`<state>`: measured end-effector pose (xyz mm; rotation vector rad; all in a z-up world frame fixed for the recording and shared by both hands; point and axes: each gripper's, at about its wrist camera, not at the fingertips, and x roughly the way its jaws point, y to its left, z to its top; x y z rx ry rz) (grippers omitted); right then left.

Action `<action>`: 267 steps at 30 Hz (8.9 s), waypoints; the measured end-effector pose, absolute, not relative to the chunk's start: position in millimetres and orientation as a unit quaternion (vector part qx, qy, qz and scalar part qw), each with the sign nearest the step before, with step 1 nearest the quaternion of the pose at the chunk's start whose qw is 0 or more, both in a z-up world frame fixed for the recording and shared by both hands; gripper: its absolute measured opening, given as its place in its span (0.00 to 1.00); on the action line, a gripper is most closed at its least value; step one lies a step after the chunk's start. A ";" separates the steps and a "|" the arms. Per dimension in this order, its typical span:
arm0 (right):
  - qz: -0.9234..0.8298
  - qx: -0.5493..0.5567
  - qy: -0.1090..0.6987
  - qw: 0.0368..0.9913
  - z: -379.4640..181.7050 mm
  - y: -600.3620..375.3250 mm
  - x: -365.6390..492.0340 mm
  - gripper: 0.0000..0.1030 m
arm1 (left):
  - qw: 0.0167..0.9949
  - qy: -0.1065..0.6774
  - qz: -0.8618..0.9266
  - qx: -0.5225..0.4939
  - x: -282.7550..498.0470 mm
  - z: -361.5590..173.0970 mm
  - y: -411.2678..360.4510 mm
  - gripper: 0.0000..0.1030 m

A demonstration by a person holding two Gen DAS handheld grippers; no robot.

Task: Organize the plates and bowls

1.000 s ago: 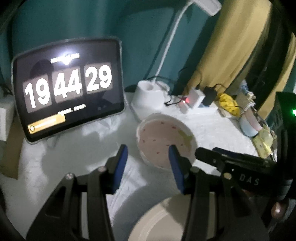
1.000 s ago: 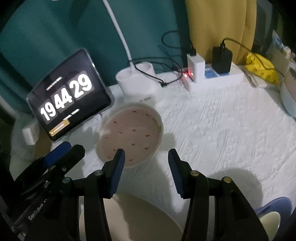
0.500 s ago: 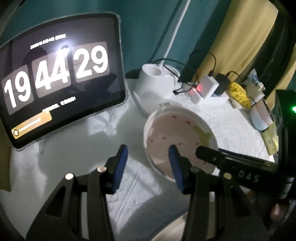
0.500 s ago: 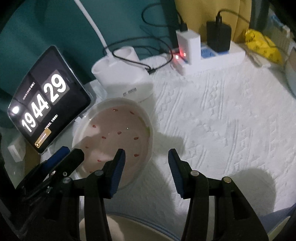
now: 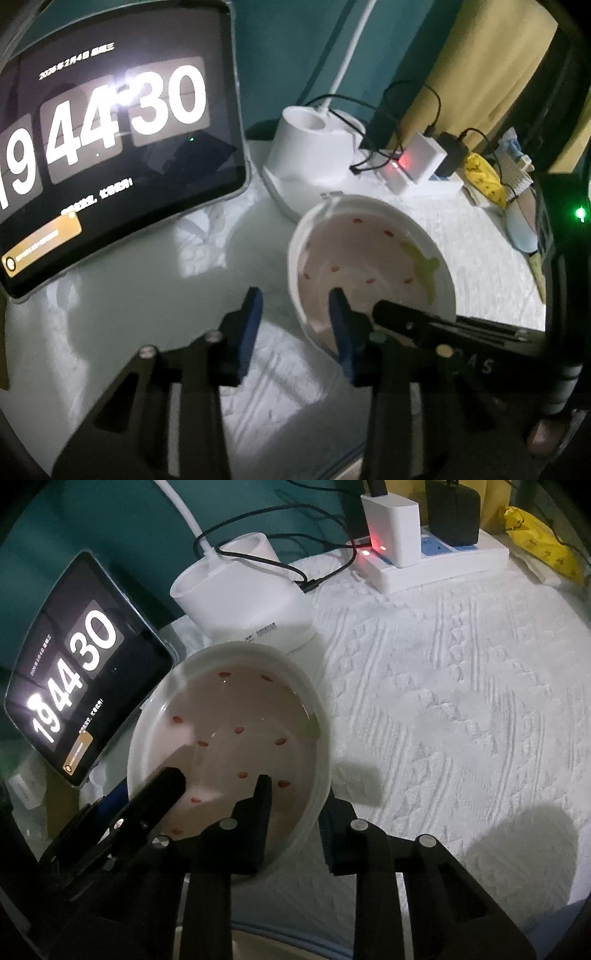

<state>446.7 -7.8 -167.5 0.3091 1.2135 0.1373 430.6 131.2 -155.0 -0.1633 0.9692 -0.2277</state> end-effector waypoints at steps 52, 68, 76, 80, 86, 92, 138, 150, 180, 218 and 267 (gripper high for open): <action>0.104 0.157 0.473 0.860 -74.3 -53.5 340.0 0.17 | 0.922 0.370 -0.105 -0.052 322.5 -63.3 86.4 0.16; 0.110 0.163 0.447 0.873 -51.7 -109.7 293.2 0.17 | 0.928 0.352 -0.115 -0.040 279.2 -37.2 31.7 0.16; 0.107 0.166 0.440 0.876 -48.2 -143.7 268.9 0.17 | 0.927 0.352 -0.126 -0.038 260.1 -32.6 -1.2 0.16; 0.107 0.163 0.439 0.877 -48.3 -156.8 258.4 0.17 | 0.925 0.355 -0.130 -0.038 250.7 -33.0 -17.4 0.16; 0.104 0.155 0.435 0.881 -50.3 -181.9 239.8 0.17 | 0.924 0.355 -0.138 -0.033 236.4 -35.0 -42.2 0.16; 0.103 0.153 0.445 0.877 -65.2 -204.8 226.7 0.17 | 0.918 0.368 -0.144 -0.031 226.3 -46.6 -64.4 0.16; 0.111 -0.011 0.457 0.882 -98.3 -193.8 207.6 0.37 | 0.896 0.430 -0.114 -0.008 221.7 -105.6 -91.3 0.20; 0.133 0.015 0.433 0.891 -88.9 -213.3 195.6 0.47 | 0.897 0.427 -0.115 -0.024 218.8 -96.1 -82.9 0.20; 0.125 0.074 0.457 0.878 -114.7 -273.0 223.2 0.48 | 0.889 0.446 -0.104 -0.015 232.7 -117.6 -68.2 0.22; 0.081 0.095 0.409 0.904 -101.2 -254.5 205.1 0.10 | 0.902 0.415 -0.117 -0.003 224.0 -123.3 -75.6 0.13; 0.148 0.028 0.344 0.927 -30.2 -130.4 224.5 0.10 | 0.932 0.348 -0.065 -0.073 206.6 -67.8 46.4 0.13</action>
